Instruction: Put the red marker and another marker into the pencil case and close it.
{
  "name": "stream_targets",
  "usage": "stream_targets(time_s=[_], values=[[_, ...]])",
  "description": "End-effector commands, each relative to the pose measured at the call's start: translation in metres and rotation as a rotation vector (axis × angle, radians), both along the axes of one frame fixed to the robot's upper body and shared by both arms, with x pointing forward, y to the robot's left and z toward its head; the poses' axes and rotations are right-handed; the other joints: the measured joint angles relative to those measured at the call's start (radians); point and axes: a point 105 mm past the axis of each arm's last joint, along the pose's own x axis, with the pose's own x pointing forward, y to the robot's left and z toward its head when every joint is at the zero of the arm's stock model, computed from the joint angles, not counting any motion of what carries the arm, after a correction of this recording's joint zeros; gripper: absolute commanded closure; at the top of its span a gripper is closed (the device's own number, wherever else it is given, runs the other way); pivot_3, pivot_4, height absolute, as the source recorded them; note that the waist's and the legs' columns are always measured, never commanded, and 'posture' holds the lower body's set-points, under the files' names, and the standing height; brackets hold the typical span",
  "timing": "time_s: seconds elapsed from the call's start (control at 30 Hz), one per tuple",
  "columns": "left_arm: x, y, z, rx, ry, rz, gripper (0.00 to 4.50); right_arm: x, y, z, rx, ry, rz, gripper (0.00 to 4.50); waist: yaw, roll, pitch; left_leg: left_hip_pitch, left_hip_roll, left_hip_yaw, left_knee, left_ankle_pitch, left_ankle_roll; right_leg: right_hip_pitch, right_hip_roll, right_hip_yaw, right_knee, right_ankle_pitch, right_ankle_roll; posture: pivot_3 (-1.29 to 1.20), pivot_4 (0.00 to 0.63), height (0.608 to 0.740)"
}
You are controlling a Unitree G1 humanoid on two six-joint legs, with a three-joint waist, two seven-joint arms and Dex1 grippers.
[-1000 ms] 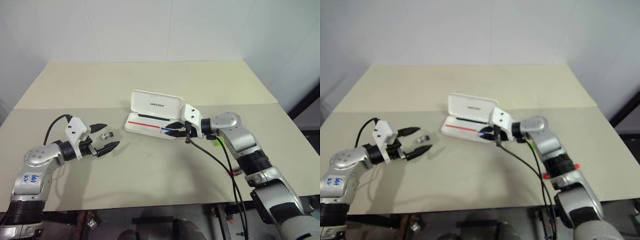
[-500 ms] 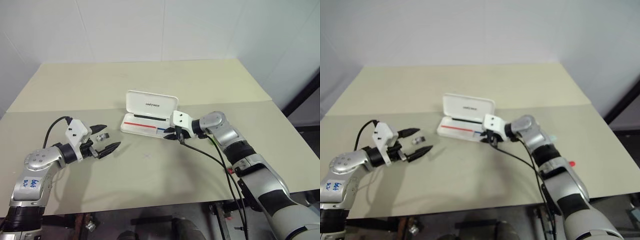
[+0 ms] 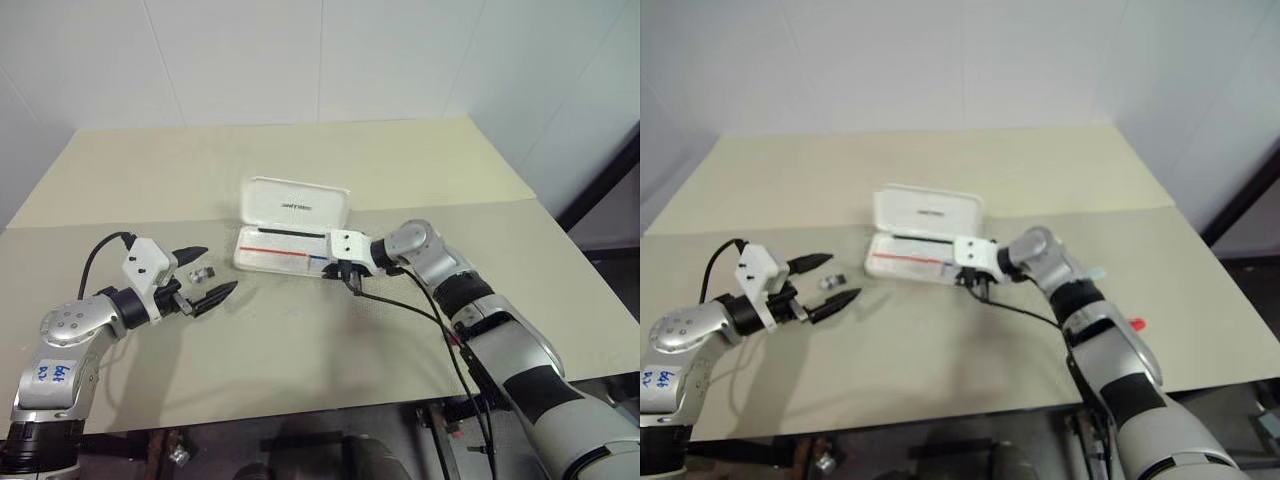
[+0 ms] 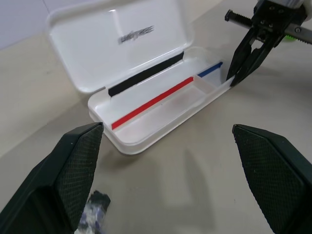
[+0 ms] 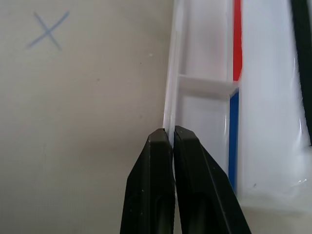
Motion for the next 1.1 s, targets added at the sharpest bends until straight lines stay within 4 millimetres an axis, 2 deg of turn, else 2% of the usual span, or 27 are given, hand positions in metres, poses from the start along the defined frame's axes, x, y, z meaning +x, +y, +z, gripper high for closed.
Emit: stream_targets(time_s=[0.03, 0.3, 0.53, 0.67, 0.8, 1.1], values=[[0.000, 0.000, 0.014, 0.006, -0.055, -0.002, 0.00, 0.001, 0.002, 0.000, -0.032, -0.018, 0.016, 4.46, -0.002, 0.000, 0.000, 0.000, 0.000, 0.000, 0.000, 0.000, 0.000, 0.000, 0.000, 0.000, 0.000, 0.000, 0.000, 0.00, 0.150, 0.740], [0.000, -0.003, 0.013, 0.005, -0.052, -0.013, 0.00, 0.001, 0.000, 0.003, -0.027, -0.008, 0.012, 4.46, -0.004, 0.000, 0.000, 0.000, 0.000, 0.000, 0.000, 0.000, 0.000, 0.000, 0.000, 0.000, 0.001, 0.000, 0.000, 0.00, 0.150, 0.740], [-0.001, -0.001, 0.016, 0.008, -0.052, -0.023, 0.00, -0.008, -0.021, 0.022, 0.000, 0.019, 0.021, 4.46, 0.008, 0.001, 0.000, -0.002, 0.000, -0.002, -0.001, 0.000, 0.000, 0.000, -0.001, -0.002, -0.001, 0.000, 0.000, 0.00, 0.150, 0.740], [-0.004, 0.002, 0.013, 0.007, -0.041, -0.027, 0.00, -0.025, -0.041, 0.028, -0.002, 0.028, 0.008, 4.46, 0.009, 0.001, 0.001, -0.003, 0.000, -0.002, -0.002, -0.001, 0.000, 0.000, -0.001, -0.003, -0.004, 0.000, 0.000, 0.00, 0.150, 0.740], [-0.009, 0.001, 0.007, 0.007, -0.012, -0.037, 0.00, -0.044, -0.056, 0.026, -0.008, 0.042, -0.044, 4.46, 0.008, 0.001, 0.001, -0.003, 0.000, -0.002, -0.002, -0.001, 0.000, 0.000, -0.001, -0.003, -0.005, 0.000, 0.000, 0.00, 0.150, 0.740], [-0.013, -0.005, -0.005, -0.007, 0.031, -0.059, 0.00, -0.094, -0.073, 0.019, -0.023, 0.099, -0.091, 4.46, 0.014, -0.001, 0.002, -0.001, -0.001, -0.002, -0.001, -0.001, 0.000, 0.000, -0.001, -0.003, -0.006, 0.000, -0.001, 0.00, 0.150, 0.740]])
